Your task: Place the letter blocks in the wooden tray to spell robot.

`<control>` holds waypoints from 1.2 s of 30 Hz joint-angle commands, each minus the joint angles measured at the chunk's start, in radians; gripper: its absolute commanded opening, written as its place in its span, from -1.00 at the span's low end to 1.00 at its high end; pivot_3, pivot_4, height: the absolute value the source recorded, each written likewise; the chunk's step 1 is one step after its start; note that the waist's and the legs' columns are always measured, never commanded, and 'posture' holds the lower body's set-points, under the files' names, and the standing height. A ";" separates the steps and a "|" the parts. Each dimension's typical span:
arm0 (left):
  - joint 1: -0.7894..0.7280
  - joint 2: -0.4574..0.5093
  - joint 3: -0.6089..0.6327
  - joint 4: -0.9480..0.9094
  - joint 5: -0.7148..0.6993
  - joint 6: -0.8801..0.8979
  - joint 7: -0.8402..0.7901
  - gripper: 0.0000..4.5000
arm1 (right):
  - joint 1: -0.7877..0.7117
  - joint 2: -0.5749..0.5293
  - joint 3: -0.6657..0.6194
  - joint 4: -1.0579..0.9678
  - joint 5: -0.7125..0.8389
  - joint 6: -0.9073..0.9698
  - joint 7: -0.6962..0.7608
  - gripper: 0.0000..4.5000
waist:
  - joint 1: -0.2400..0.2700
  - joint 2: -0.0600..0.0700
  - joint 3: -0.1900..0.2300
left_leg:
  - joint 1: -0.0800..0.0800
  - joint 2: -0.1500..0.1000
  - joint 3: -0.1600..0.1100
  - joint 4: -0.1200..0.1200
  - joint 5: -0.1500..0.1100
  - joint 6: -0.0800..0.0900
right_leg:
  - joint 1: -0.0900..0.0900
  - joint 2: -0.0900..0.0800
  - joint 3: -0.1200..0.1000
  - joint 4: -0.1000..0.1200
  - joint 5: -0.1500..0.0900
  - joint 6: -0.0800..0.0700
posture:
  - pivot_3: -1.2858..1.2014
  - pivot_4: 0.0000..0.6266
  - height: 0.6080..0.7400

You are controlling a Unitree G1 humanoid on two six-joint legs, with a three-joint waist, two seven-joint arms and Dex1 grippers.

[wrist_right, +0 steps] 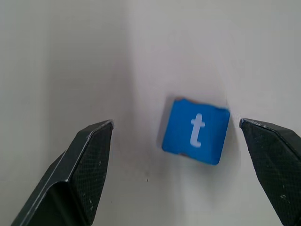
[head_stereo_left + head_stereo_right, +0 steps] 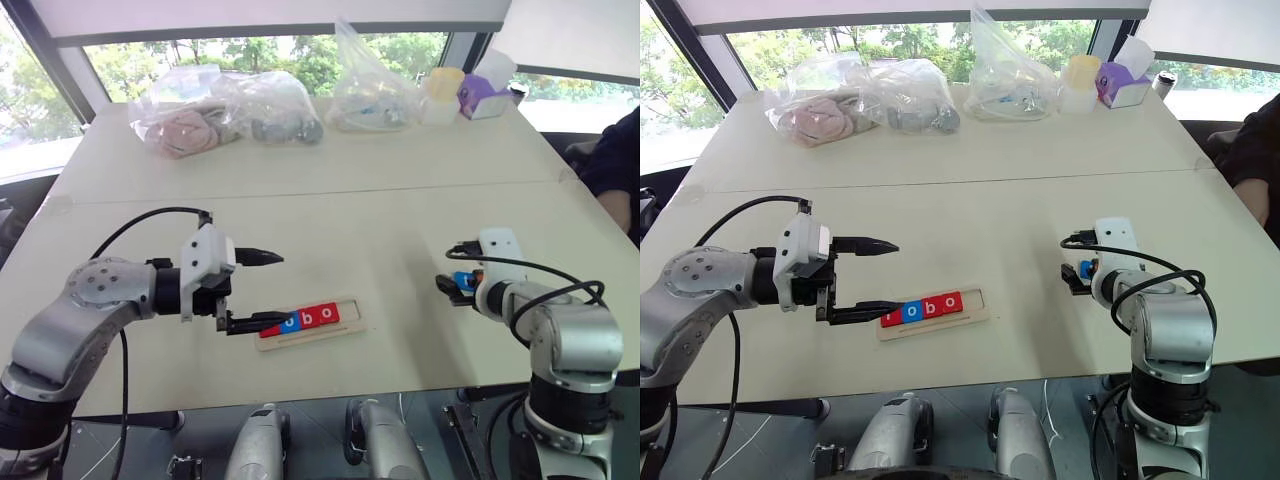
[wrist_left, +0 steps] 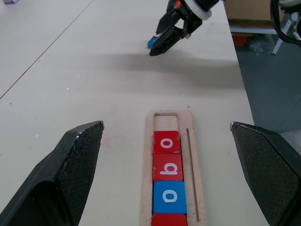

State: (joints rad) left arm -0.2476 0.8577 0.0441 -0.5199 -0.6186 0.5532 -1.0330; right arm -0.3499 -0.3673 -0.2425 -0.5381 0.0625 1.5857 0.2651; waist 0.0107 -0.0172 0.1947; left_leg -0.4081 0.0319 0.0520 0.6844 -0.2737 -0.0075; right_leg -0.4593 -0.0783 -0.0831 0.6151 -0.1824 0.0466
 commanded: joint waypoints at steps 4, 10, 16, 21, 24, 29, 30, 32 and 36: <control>-0.011 0.000 0.004 -0.021 0.009 -0.023 0.000 1.00 | 0.003 0.053 -0.051 -0.009 0.009 0.002 -0.029 0.95 | -0.001 0.000 0.000 | 0.000 0.000 0.000 0.000 0.000 0.000 | 0.000 0.000 0.000 0.000 0.000 0.000 | 0.03 -0.52 1.00; -0.009 0.000 0.004 -0.023 0.013 -0.022 0.000 1.00 | -0.042 0.128 -0.102 0.050 0.011 0.000 -0.056 -0.08 | -0.003 -0.001 0.000 | 0.001 0.000 0.000 0.000 0.000 0.000 | 0.001 0.000 0.000 0.000 0.000 0.000 | 0.03 -0.52 1.00; -0.010 -0.002 0.004 -0.024 0.015 -0.022 0.006 1.00 | -0.046 0.127 -0.090 0.024 0.063 0.028 -0.023 -0.49 | -0.011 -0.001 -0.001 | 0.001 0.000 -0.001 0.000 0.000 0.000 | 0.001 0.000 0.000 0.000 0.000 0.000 | 0.03 -0.52 1.00; -0.010 -0.002 0.004 -0.021 0.019 -0.024 0.004 1.00 | 0.026 0.108 -0.060 -0.086 0.163 0.029 0.014 -0.49 | -0.021 -0.001 -0.001 | 0.001 0.000 -0.002 -0.001 0.000 0.000 | 0.000 0.000 0.000 0.000 0.000 0.000 | 0.03 -0.52 1.00; -0.010 -0.014 -0.004 -0.015 0.026 -0.030 0.006 1.00 | 0.093 0.125 -0.012 -0.199 0.230 0.029 -0.009 -0.49 | -0.022 0.000 -0.001 | 0.000 0.000 -0.003 -0.002 0.000 0.000 | 0.000 0.000 0.000 0.000 0.000 0.001 | 0.03 -0.52 1.00; -0.010 -0.021 -0.011 -0.011 0.029 -0.035 0.010 1.00 | 0.132 0.169 0.023 -0.262 0.305 0.029 -0.076 -0.49 | -0.024 0.000 0.000 | 0.001 0.001 -0.004 -0.002 0.000 0.000 | 0.000 0.000 0.000 0.000 -0.001 0.000 | 0.03 -0.52 1.00; -0.009 -0.020 -0.010 -0.011 0.028 -0.036 0.009 1.00 | 0.141 0.174 0.032 -0.273 0.317 0.029 -0.090 -0.49 | -0.023 0.000 0.000 | 0.001 0.001 -0.004 -0.002 0.000 0.000 | 0.000 0.000 0.000 0.000 -0.001 0.000 | 0.03 -0.52 1.00; -0.005 -0.018 -0.008 -0.013 0.027 -0.038 0.008 1.00 | 0.155 0.179 0.041 -0.285 0.346 0.029 -0.114 -0.49 | -0.021 0.000 0.000 | 0.000 0.001 -0.004 -0.002 0.000 0.000 | 0.000 0.000 0.000 -0.001 -0.001 0.000 | 0.03 -0.52 1.00; -0.001 -0.014 -0.002 -0.014 0.025 -0.038 0.006 1.00 | 0.156 0.162 0.037 -0.280 0.392 0.029 -0.151 -0.49 | -0.022 0.000 0.000 | 0.000 0.001 -0.003 -0.002 0.000 0.000 | 0.000 -0.001 0.000 -0.002 -0.001 0.000 | 0.03 -0.52 1.00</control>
State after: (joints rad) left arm -0.2476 0.8374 0.0217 -0.5186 -0.5956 0.5334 -1.0238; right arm -0.1916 -0.1962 -0.1972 -0.7833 0.4218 1.6074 0.1282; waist -0.0111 -0.0174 0.1944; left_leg -0.4083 0.0325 0.0488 0.6827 -0.2737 -0.0076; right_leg -0.4595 -0.0793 -0.0830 0.6130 -0.1830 0.0468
